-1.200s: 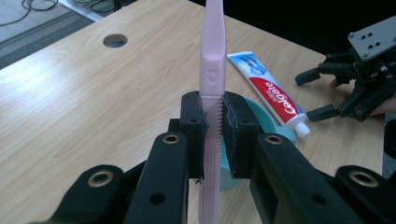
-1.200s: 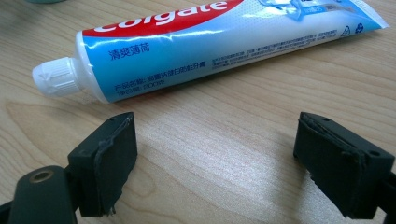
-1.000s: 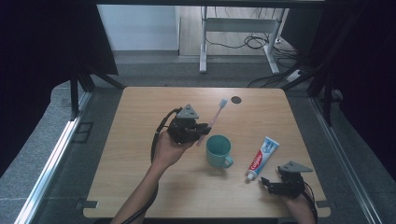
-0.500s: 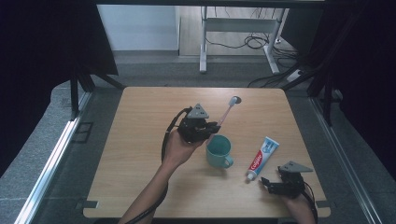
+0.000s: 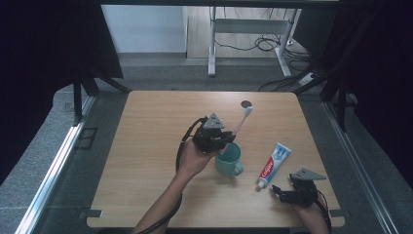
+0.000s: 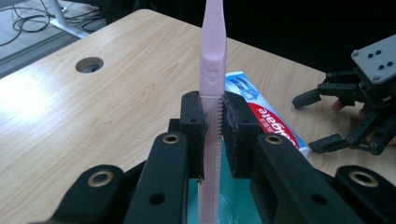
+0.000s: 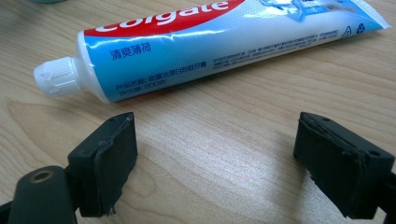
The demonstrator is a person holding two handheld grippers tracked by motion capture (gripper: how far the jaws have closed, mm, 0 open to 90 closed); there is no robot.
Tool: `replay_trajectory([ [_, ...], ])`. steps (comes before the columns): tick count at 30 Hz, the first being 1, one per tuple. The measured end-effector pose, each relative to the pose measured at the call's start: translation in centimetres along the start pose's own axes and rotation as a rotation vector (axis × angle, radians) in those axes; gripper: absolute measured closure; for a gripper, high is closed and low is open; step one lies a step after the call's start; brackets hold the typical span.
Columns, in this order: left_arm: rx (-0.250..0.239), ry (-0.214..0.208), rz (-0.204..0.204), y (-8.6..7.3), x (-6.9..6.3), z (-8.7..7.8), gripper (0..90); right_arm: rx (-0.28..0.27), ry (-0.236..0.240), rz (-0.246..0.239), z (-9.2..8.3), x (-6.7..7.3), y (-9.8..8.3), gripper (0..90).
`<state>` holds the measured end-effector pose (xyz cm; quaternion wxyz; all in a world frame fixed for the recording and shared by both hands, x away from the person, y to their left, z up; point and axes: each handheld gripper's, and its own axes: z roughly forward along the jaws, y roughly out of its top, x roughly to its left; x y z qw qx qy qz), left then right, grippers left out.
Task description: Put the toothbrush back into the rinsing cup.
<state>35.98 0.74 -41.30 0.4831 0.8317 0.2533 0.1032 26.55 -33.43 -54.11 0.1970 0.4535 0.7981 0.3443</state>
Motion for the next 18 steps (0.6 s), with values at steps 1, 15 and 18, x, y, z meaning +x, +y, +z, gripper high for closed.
replay_trajectory([
  [1, 0.000, 0.000, 0.000, 0.0, 0.0, 0.0, 79.3, 0.000, 0.000, 0.000, 0.0, 0.0, 0.0, 13.1],
  [15, 0.021, -0.005, -0.013, -1.9, -0.2, 1.3, 79.3, 0.001, 0.001, 0.001, 0.0, 0.0, 0.0, 13.1],
  [18, 0.029, -0.006, -0.014, -2.3, -0.2, 1.5, 79.3, 0.001, 0.000, 0.001, 0.0, 0.0, 0.0, 13.1],
])
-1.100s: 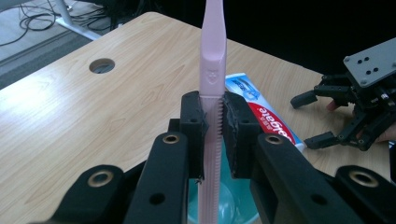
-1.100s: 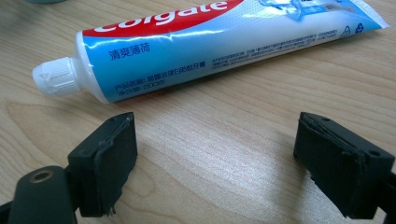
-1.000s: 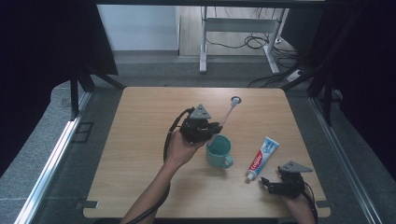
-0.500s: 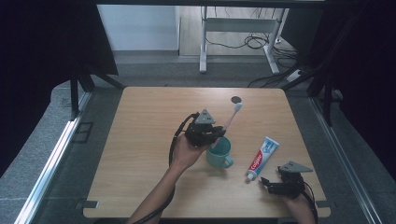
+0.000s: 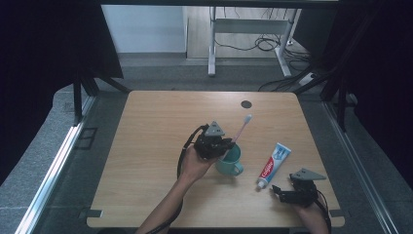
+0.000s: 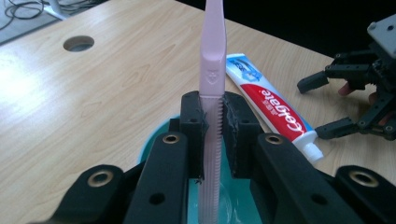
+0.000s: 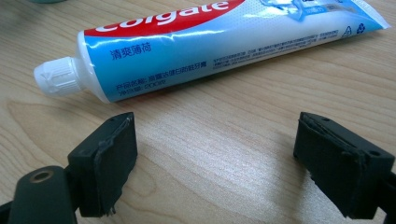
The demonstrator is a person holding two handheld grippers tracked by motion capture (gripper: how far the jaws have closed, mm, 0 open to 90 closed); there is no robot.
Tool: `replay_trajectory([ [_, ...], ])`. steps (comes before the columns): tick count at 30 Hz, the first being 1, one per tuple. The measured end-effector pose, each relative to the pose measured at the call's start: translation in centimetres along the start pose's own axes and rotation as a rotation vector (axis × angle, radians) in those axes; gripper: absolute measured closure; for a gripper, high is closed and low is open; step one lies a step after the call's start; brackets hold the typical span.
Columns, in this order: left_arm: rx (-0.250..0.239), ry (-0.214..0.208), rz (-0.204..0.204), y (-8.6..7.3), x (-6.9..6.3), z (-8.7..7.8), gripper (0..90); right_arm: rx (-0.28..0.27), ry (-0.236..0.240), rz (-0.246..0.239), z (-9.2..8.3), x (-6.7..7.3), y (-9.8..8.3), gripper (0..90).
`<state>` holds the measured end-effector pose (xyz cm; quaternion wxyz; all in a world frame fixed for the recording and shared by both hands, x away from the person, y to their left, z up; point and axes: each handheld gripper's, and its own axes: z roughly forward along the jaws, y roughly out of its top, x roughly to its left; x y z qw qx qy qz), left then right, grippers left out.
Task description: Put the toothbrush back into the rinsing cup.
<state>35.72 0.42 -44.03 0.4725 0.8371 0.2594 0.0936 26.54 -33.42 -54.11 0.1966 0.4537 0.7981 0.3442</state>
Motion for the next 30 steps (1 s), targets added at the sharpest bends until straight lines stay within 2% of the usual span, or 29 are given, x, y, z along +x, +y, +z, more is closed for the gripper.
replay_trajectory([
  [11, 0.045, -0.001, -0.010, -1.2, -0.2, 1.1, 79.2, 0.000, 0.000, 0.000, 0.0, 0.0, 0.0, 13.1],
  [30, 0.108, 0.003, -0.039, -1.9, -0.2, 2.2, 78.8, -0.001, 0.000, -0.001, 0.0, 0.0, 0.0, 13.1],
])
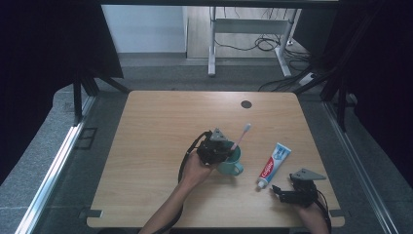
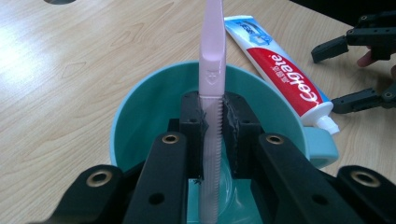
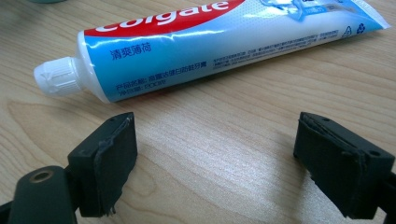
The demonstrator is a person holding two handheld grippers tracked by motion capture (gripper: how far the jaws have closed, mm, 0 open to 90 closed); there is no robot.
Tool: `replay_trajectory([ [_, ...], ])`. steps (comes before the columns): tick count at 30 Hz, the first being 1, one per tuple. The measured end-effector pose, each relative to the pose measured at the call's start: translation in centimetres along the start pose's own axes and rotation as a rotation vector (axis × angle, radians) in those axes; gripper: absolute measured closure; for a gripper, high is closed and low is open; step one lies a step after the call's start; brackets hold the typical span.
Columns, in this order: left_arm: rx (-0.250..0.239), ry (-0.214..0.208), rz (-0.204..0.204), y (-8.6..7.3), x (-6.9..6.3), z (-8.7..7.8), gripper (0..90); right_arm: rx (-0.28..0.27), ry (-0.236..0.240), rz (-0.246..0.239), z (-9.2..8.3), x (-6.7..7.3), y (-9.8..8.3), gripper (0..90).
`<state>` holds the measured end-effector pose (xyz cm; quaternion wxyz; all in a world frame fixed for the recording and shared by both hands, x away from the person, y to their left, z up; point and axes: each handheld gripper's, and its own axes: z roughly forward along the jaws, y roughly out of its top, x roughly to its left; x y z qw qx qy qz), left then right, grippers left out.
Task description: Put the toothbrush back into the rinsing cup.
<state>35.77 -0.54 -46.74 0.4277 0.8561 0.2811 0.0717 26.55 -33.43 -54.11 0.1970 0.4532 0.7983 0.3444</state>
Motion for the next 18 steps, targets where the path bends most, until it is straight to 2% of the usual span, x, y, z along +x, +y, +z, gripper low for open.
replay_trajectory([
  [4, 0.029, 0.005, 0.002, -0.10, 0.00, 0.28, 78.5, 0.000, 0.000, -0.001, 0.00, -0.01, 0.00, 13.1],
  [13, 0.058, 0.015, -0.012, -0.45, 0.18, 0.93, 77.8, 0.001, 0.000, 0.001, 0.00, 0.01, 0.00, 13.1],
  [18, 0.057, 0.016, -0.015, -0.43, 0.22, 0.90, 76.8, 0.001, 0.000, 0.001, 0.00, 0.01, 0.00, 13.1],
])
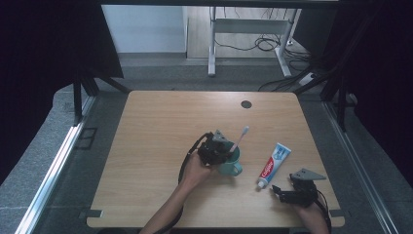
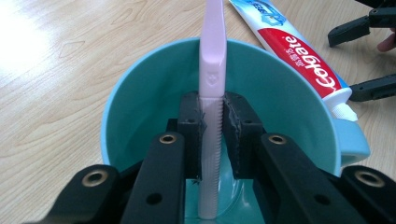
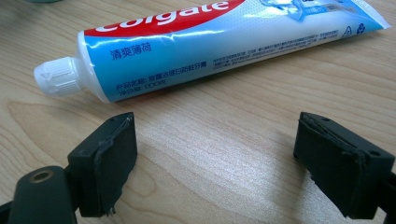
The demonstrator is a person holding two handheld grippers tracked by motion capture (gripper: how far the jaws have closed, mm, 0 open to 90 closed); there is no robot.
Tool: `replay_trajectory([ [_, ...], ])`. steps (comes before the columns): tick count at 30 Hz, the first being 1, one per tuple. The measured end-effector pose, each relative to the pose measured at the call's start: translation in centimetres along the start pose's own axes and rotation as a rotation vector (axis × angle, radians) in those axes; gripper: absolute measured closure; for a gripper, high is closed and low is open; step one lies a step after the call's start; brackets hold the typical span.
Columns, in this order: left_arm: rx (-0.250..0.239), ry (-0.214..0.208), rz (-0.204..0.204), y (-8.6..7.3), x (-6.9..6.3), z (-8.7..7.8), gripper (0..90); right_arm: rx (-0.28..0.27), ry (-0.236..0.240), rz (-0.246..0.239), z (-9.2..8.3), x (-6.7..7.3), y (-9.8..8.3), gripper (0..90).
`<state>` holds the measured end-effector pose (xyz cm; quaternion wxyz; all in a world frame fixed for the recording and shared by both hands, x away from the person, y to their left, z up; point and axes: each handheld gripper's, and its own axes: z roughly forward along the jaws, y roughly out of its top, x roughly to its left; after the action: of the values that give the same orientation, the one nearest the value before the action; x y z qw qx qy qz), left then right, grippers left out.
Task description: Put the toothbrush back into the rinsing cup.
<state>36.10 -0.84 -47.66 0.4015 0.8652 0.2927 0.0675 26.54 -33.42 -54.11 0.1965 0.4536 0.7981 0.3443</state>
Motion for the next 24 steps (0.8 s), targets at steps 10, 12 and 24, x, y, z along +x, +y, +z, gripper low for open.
replay_trajectory([
  [10, -0.018, 0.002, -0.005, 0.2, 0.0, -0.6, 66.8, 0.000, 0.003, -0.001, 0.0, 0.0, 0.0, 13.1],
  [12, -0.020, 0.005, 0.005, 0.3, -0.1, -0.8, 64.3, 0.000, 0.003, -0.002, 0.0, 0.0, 0.0, 13.1],
  [24, -0.031, -0.003, 0.032, 1.0, -0.5, -1.9, 46.6, 0.000, 0.003, -0.001, 0.0, 0.0, 0.0, 13.1],
])
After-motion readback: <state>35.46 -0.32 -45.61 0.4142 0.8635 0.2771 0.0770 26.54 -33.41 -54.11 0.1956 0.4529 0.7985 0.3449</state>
